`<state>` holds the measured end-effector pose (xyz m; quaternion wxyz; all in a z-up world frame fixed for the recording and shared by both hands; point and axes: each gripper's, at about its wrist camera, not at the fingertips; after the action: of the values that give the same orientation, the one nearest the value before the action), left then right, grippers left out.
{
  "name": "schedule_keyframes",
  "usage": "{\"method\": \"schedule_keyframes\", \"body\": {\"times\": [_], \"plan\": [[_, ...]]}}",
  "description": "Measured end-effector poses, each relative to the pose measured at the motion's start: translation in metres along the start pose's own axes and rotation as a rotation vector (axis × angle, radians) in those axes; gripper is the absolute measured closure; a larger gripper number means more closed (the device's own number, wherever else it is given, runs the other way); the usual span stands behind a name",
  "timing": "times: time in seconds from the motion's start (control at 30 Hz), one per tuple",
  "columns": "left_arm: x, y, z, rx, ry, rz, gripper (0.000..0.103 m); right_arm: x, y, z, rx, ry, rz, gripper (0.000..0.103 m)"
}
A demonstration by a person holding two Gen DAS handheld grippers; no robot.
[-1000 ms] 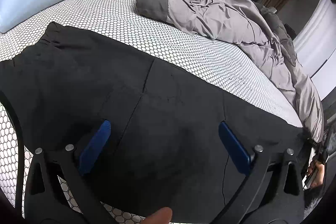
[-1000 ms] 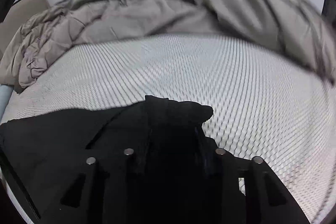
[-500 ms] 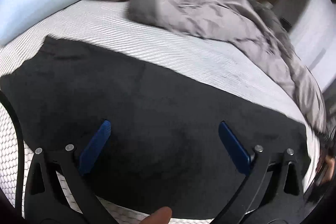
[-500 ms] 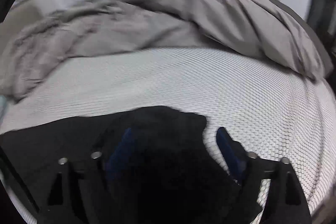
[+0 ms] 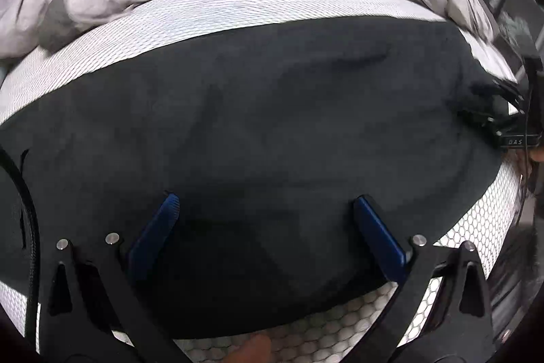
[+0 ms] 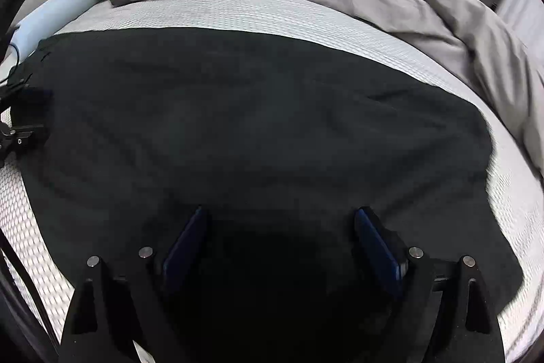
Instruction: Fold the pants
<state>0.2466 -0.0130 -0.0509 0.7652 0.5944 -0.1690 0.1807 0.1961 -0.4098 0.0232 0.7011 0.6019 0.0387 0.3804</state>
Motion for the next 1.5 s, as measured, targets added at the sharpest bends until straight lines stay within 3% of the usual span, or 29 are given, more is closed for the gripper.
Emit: {"method": "schedule_keyframes", "body": {"times": [0.1,0.13,0.23,0.33,0.47,0.53,0.6,0.73,0.8,0.87,0.93,0.97,1.0,1.07,1.17,1.27,1.37,1.5], "plan": [[0.002,0.006,-0.022,0.049,0.047,0.007,0.001,-0.033,0.01,0.04,-0.162,-0.063,-0.071,0.016],[0.003,0.007,-0.03,0.078,0.066,0.009,0.001,-0.043,0.013,0.053,-0.119,-0.099,-0.062,0.014],[0.003,0.008,-0.039,0.09,0.083,0.006,0.001,-0.065,0.015,0.079,-0.27,-0.175,-0.143,0.008],[0.006,0.016,-0.036,0.097,0.07,0.026,0.001,-0.068,0.017,0.081,-0.241,-0.186,-0.13,0.008],[0.02,0.038,-0.024,-0.029,0.088,0.104,0.001,-0.047,0.047,0.076,-0.21,-0.178,0.013,0.008],[0.028,0.036,-0.013,-0.104,0.11,0.093,0.001,-0.03,0.055,0.071,-0.142,-0.193,0.105,0.008],[0.033,0.026,0.001,-0.132,0.098,0.048,0.001,-0.01,0.048,0.06,-0.045,-0.184,0.143,0.008],[0.038,-0.013,0.021,0.007,-0.012,-0.044,0.001,0.035,0.004,0.022,0.065,-0.032,0.07,0.008],[0.036,-0.02,0.01,0.025,-0.008,-0.056,0.001,0.042,-0.018,0.011,0.042,0.047,0.006,0.008],[0.034,-0.013,-0.003,0.047,0.005,-0.041,0.001,0.034,-0.019,0.024,0.046,0.026,0.005,0.008],[0.033,-0.007,-0.026,0.094,0.045,-0.025,0.001,0.02,-0.014,0.051,-0.081,-0.039,-0.034,0.008],[0.03,-0.006,-0.036,0.102,0.068,-0.02,0.001,0.008,-0.014,0.067,-0.202,-0.071,-0.075,0.009],[0.03,-0.004,-0.045,0.108,0.091,-0.013,0.001,-0.004,-0.014,0.082,-0.24,-0.115,-0.091,0.008],[0.029,0.002,-0.056,0.109,0.124,-0.003,0.001,-0.023,-0.016,0.102,-0.197,-0.207,-0.092,0.009],[0.027,0.009,-0.056,0.119,0.124,0.005,0.001,-0.024,-0.007,0.102,-0.196,-0.201,-0.071,0.008],[0.035,0.022,-0.051,0.024,0.142,0.01,0.001,-0.022,0.015,0.096,-0.195,-0.194,-0.035,0.008],[0.049,0.031,-0.038,-0.058,0.163,0.033,0.001,-0.004,0.032,0.083,-0.11,-0.186,0.073,0.008],[0.07,0.001,-0.013,0.035,0.101,-0.003,0.001,0.037,0.006,0.061,0.022,-0.117,0.098,0.008]]}}
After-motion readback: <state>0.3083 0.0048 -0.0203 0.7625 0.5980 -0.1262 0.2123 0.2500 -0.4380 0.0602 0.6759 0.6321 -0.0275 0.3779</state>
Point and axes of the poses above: each gripper's, at about its wrist camera, not at the fingertips, and y roughly against the way its jaws point, z to its right, x to its top, and after that the axes turned 15 degrees about y, right-handed
